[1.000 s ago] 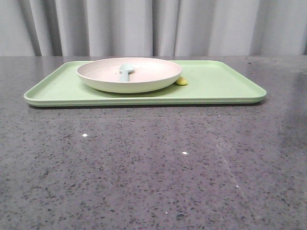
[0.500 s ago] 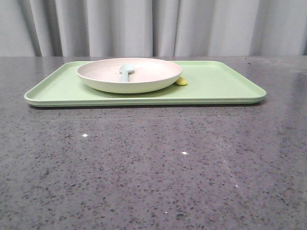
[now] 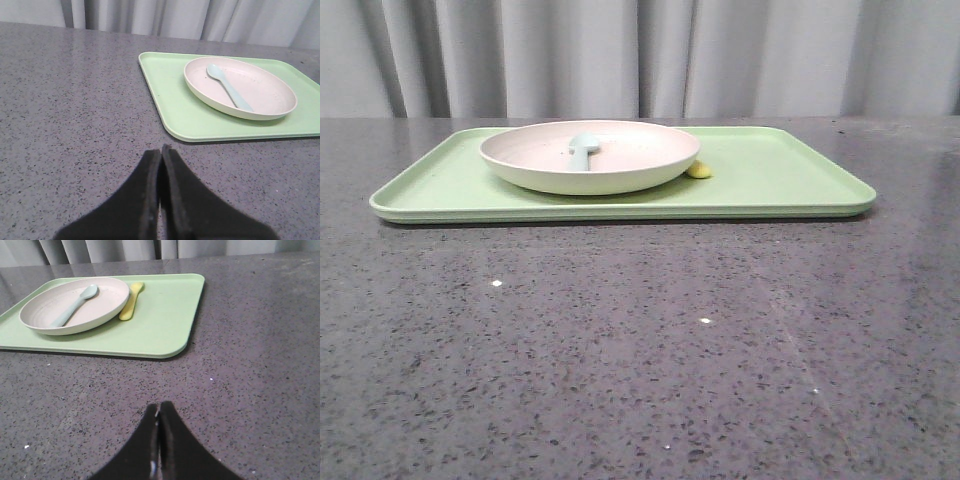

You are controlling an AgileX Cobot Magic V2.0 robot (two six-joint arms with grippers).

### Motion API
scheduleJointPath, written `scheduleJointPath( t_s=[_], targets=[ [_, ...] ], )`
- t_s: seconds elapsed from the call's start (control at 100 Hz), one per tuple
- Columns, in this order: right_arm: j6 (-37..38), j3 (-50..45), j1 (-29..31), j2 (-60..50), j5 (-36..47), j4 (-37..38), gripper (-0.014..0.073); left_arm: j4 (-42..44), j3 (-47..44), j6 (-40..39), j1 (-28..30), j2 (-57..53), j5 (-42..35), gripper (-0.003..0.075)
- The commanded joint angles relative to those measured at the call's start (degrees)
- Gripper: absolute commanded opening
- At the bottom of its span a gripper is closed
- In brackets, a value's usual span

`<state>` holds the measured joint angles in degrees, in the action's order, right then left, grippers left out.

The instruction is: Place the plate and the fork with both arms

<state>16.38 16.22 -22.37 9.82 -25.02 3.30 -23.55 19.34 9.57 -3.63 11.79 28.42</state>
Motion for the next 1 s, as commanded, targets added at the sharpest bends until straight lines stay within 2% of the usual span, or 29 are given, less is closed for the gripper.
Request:
scheduleJointPath(
  t_s=[0.0,0.74,0.88,0.99],
  targets=[
    [-0.2,1.3,-0.1,0.5,4.1,0.9,-0.0069,-0.7,1.5,-0.3,0.2,0.6,-3.8,-0.0020],
    [-0.2,1.3,-0.1,0.5,4.1,0.9,-0.0069,-0.7,1.5,-0.3,0.2,0.6,-3.8,-0.0020],
    [-0.2,1.3,-0.1,0.5,4.1,0.9,-0.0069,-0.6,0.3,-0.3,0.2,0.4,-10.0,-0.0020],
    [-0.2,1.3,-0.1,0.5,4.1,0.9,-0.0069,3.7,-2.1,-0.3,0.2,-0.1,-14.9,-0.0020]
  ],
)
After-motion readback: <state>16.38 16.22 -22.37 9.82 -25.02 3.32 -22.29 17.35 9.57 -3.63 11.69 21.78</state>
